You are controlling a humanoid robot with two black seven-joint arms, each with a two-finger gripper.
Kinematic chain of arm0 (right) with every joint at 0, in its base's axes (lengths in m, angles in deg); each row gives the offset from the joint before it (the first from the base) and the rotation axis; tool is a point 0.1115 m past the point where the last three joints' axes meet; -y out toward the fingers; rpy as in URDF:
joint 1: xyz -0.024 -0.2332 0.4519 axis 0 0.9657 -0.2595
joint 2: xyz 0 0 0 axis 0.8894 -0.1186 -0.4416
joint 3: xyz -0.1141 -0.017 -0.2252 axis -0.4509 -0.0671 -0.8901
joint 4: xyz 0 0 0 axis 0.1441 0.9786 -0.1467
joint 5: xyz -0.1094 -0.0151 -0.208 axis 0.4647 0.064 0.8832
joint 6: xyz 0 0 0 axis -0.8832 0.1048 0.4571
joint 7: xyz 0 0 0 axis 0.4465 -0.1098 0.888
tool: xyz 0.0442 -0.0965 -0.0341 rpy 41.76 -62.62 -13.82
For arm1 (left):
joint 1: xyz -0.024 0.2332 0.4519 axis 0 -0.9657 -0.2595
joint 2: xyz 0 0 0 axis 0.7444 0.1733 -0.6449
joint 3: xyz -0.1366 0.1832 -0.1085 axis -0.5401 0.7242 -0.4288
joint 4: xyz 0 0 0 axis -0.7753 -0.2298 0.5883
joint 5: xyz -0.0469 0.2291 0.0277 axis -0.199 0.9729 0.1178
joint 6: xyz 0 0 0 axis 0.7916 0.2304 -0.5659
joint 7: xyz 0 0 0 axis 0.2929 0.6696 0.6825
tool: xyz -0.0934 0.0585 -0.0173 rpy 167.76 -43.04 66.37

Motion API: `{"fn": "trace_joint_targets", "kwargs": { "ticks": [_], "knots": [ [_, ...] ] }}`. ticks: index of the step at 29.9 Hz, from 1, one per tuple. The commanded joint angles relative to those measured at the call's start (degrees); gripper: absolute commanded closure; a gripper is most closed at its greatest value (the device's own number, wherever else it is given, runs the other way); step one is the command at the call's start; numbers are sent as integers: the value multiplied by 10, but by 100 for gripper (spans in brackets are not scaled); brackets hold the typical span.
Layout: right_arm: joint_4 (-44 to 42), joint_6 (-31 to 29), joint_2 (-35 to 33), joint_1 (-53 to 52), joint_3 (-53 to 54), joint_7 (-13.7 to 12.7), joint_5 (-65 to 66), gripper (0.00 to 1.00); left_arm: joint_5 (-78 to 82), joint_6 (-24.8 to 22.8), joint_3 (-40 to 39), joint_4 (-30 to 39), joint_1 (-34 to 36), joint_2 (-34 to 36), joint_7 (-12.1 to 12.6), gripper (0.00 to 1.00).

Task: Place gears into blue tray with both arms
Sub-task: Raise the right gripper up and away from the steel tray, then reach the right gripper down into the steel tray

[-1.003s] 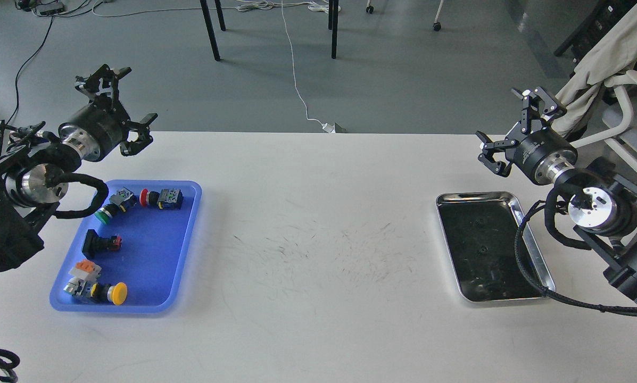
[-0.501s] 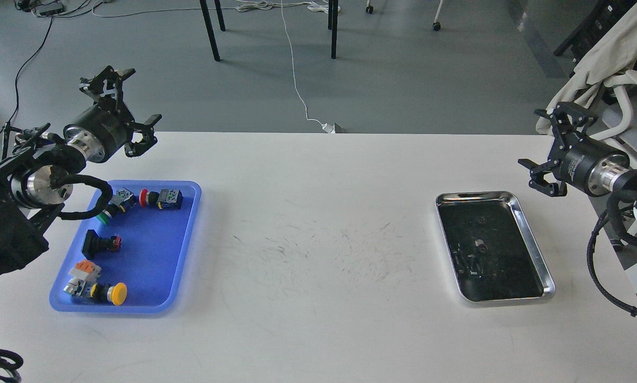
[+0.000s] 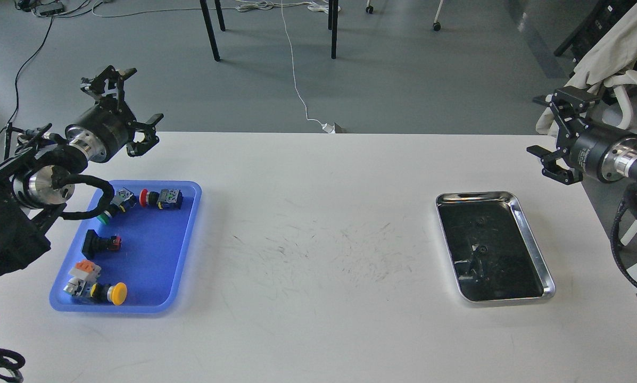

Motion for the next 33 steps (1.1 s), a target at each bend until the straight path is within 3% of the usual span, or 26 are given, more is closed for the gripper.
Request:
{"fn": "trace_joint_targets", "kwargs": {
  "ticks": [1, 9, 16, 23, 28, 33],
  "knots": [
    [4, -8, -8, 0, 4, 3, 6, 2, 0, 1, -1, 0, -1, -1, -1, 1],
    [-15, -75, -9, 0, -5, 36, 70, 1, 0, 2, -1, 0, -2, -5, -1, 1],
    [-29, -118, -17, -43, -66, 51, 221, 1, 0, 3, 0, 0, -2, -9, -1, 1],
    [-27, -120, -17, -66, -78, 103, 511, 2, 0, 3, 0, 0, 0, -12, -1, 1],
    [-19, -128, -19, -69, -86, 109, 523, 2, 1, 3, 4, 0, 0, -11, 0, 1],
    [-14, -199, -38, -86, -89, 113, 525, 5, 1, 3, 5, 0, 0, -9, 0, 1]
  ]
}}
